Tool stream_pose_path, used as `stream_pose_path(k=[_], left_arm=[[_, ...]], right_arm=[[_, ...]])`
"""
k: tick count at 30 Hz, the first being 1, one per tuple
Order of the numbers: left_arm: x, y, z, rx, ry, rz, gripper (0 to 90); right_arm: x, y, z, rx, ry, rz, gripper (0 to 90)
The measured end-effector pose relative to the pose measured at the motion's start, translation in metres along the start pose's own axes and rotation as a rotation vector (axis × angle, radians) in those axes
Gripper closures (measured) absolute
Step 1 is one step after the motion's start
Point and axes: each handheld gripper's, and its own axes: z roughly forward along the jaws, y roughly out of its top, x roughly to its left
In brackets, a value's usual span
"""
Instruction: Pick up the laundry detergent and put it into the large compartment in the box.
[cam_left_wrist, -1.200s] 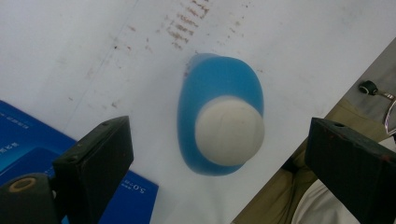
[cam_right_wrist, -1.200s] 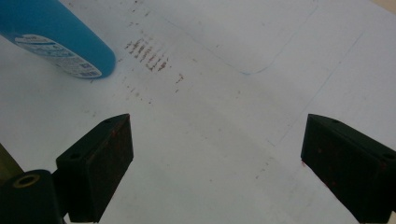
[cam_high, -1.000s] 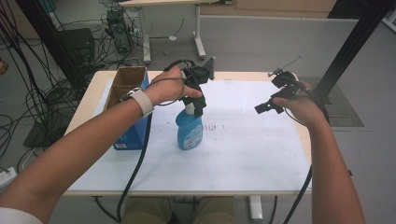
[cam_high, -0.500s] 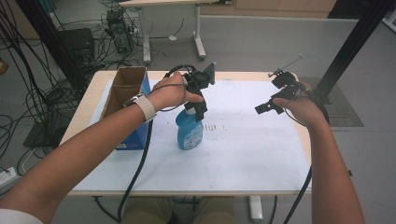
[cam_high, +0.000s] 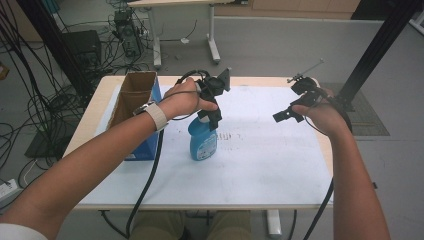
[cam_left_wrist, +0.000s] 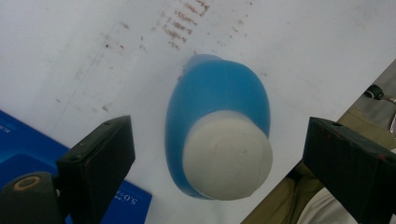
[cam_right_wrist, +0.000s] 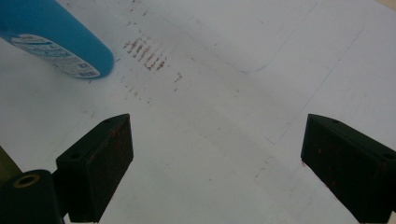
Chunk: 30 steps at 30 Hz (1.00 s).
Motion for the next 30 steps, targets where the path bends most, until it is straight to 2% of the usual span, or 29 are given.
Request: stream_pose_path(k=[30], left_arm=[[0.0070, -0.0025, 0.0014, -0.007, -0.009, -0.016, 9.6]], right_arm=[[-0.0008, -0.0018, -0.0013, 0.002, -0.002, 0.005, 9.0]])
